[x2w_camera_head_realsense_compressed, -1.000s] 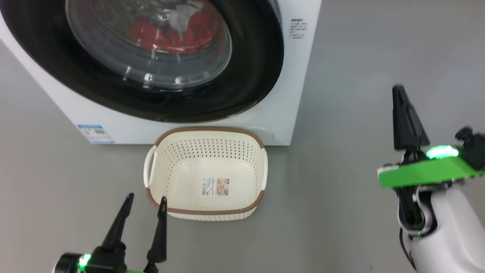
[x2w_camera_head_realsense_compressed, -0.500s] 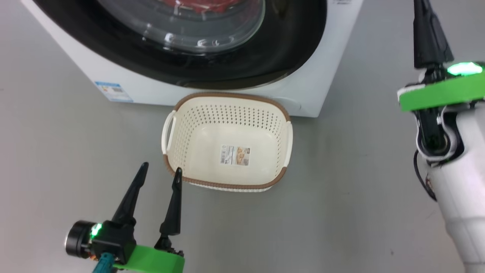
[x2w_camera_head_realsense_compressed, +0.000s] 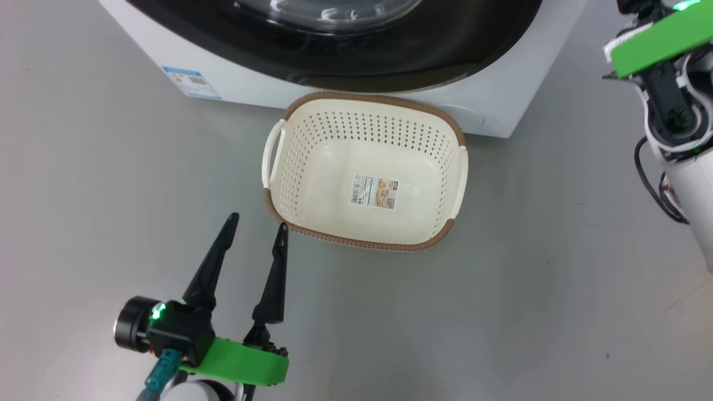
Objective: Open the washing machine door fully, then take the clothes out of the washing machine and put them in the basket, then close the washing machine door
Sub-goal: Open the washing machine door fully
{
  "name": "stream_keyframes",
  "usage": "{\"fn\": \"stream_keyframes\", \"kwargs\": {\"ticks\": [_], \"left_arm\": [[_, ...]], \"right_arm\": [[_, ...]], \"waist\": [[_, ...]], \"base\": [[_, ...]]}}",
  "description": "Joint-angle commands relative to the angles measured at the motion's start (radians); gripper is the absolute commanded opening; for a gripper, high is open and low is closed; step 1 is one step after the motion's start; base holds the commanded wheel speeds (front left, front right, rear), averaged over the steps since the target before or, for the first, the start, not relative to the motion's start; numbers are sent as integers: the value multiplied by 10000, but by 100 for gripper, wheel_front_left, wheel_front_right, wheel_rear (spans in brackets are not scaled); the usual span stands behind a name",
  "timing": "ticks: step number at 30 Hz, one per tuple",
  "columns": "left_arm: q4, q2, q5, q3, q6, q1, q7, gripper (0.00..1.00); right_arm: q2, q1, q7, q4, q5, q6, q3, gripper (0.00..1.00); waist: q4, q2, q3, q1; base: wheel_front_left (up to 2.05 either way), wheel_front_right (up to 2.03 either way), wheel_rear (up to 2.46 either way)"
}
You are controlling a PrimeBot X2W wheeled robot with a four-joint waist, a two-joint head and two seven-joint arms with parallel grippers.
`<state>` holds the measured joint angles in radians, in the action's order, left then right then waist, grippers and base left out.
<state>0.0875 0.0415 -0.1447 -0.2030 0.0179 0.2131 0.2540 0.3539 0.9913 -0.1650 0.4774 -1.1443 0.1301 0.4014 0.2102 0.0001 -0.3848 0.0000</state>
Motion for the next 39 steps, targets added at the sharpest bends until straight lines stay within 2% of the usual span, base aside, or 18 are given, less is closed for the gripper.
{"fn": "stream_keyframes", "kwargs": {"ticks": [1,7,18,27,39], "left_arm": [[-168,88,-105,231,-62,229,78,100],[-73,88,-155,65,-35,507,78,100],[-95,88,-341,-125,-84,830,78,100],[-106,87,-461,-209,-127,909,78,100],[-77,87,-428,-148,-192,773,78,100]], "right_arm": [[35,279,212,-136,-413,6,225,0],[421,1216,1479,86,-1934,6,934,0],[670,2401,3582,578,-4052,6,873,0],[673,2822,5577,1045,-4787,6,1070,0],[544,1945,6591,431,-5193,6,947,0]], "waist": [[205,-1,-260,0],[343,-1,-609,0],[547,-1,-1076,0],[627,-1,-1186,0],[471,-1,-774,0]], "base": [[0,0,0],[0,0,0],[0,0,0],[0,0,0],[0,0,0]]}}
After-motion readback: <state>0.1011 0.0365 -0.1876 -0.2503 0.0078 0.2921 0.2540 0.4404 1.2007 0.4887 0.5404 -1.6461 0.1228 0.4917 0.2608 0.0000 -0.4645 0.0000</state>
